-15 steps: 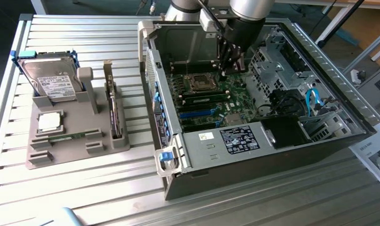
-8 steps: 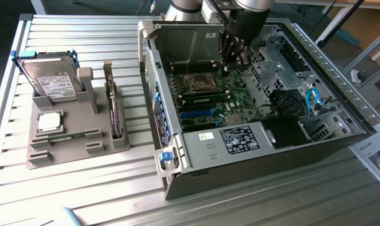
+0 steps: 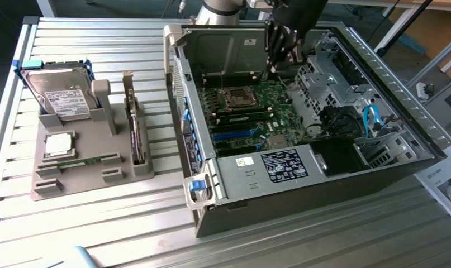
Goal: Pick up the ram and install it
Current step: 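Press down the ram until it locks into place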
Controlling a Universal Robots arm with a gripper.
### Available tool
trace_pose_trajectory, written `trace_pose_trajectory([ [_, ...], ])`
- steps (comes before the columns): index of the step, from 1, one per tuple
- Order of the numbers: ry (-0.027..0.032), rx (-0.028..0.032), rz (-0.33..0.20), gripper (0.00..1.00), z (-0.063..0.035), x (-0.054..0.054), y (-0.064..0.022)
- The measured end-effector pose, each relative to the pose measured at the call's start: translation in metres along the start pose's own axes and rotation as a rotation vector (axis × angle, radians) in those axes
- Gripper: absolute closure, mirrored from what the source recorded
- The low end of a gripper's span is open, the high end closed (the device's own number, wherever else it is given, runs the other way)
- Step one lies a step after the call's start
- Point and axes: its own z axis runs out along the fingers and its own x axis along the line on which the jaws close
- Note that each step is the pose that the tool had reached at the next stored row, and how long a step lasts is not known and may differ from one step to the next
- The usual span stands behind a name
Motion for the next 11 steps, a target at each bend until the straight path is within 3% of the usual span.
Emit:
trace_pose_trajectory([
  [4,0.0006,0.0000,0.000,0.89,-0.0142,0.0004,-0.0003],
  [11,0.0006,0.0000,0.000,0.89,-0.0142,0.0004,-0.0003],
])
